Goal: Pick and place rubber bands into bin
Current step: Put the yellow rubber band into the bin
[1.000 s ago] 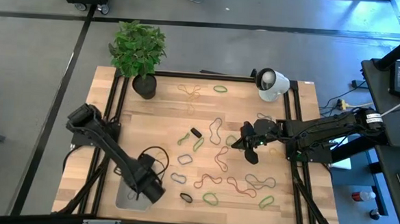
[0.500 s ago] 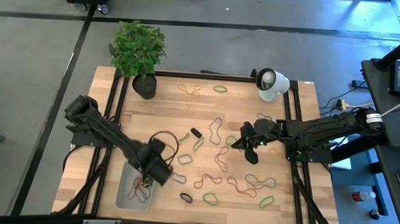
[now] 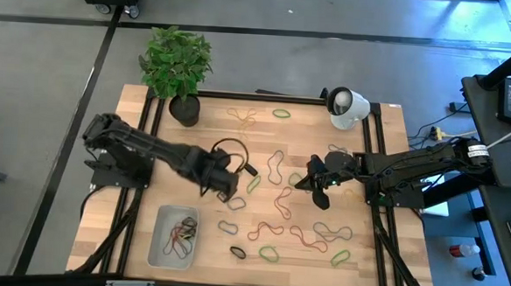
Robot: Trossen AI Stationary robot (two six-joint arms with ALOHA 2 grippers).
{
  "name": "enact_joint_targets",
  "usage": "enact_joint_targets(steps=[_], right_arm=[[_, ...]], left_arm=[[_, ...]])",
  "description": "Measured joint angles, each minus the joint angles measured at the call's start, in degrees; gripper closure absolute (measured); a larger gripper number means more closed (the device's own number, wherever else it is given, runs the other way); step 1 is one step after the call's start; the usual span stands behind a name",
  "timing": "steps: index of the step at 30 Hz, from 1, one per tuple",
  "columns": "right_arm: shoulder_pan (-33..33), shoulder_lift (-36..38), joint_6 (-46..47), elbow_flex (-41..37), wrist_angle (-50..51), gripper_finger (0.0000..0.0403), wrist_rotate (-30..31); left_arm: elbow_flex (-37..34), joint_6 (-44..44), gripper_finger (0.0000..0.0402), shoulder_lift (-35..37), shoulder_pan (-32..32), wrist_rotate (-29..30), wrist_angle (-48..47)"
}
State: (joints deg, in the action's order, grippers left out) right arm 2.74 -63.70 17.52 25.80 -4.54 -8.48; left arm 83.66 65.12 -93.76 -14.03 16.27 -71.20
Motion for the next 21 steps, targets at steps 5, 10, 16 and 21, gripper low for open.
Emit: enact_joint_targets(steps=[5,10,16,21], right_arm=[[0.0,0.0,0.0,0.0,0.0,0.0396,0.0],[0.0,0.0,0.4,0.0,0.0,0.0395,0.0],[0.0,0.0,0.2,0.0,-2.7,0.0395,1.0],[0.0,0.0,0.2,0.0,-5.2,0.0395,5.7]], left_arm=[[0.0,-9.9,0.0397,0.0,3.7,-0.1,7.8],[-1.9,-22.4,0.0400,0.0,6.0,-0.2,16.5],[-8.6,-28.4,0.0400,0.0,9.1,-4.8,21.5],[-14.6,-31.0,0.0400,0.2,12.9,-5.7,34.2]])
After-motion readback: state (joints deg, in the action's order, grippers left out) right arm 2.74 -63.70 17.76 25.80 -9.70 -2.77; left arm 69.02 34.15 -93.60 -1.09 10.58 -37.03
